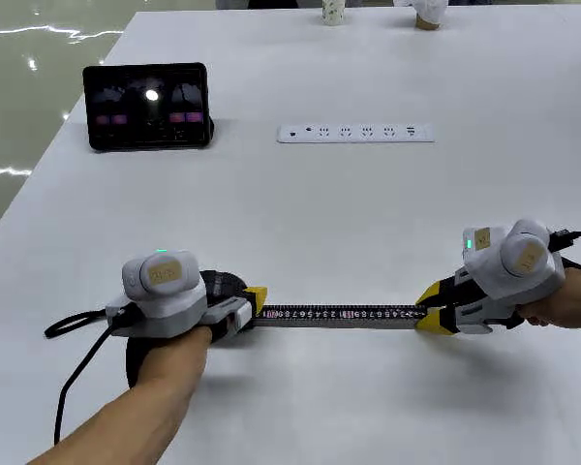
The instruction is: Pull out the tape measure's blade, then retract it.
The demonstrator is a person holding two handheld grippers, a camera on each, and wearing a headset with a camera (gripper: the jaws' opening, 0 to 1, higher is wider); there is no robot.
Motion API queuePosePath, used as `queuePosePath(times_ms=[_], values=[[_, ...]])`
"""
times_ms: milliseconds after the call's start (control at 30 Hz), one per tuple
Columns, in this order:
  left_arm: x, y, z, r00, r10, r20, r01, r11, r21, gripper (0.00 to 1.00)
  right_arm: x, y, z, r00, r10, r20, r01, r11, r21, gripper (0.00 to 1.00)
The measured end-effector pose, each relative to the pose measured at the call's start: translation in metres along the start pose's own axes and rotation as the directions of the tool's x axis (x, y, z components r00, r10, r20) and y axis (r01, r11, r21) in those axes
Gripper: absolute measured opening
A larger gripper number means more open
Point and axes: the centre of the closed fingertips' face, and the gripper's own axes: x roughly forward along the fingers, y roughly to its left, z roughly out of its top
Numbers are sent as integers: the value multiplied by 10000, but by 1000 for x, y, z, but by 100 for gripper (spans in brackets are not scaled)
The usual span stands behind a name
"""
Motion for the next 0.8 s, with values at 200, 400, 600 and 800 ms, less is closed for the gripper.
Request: queuePosePath(times_ms=[200,400,600,800], values=[[3,1,-5,9997,72,-231,-75,9999,-141,68,0,-1,-1,10000,-32,1,32,10000,-53,11],[2,1,-6,9992,169,-373,-170,9999,-16,68,0,-2,-1,10000,-41,-16,41,10000,-17,11],[0,0,-7,9985,408,-371,-400,9989,227,65,1,-2,-2,10000,-39,-61,39,9999,-94,11],[0,2,-7,9980,498,-395,-482,9980,401,63,1,-3,-3,9999,-65,-82,64,9999,-135,11]])
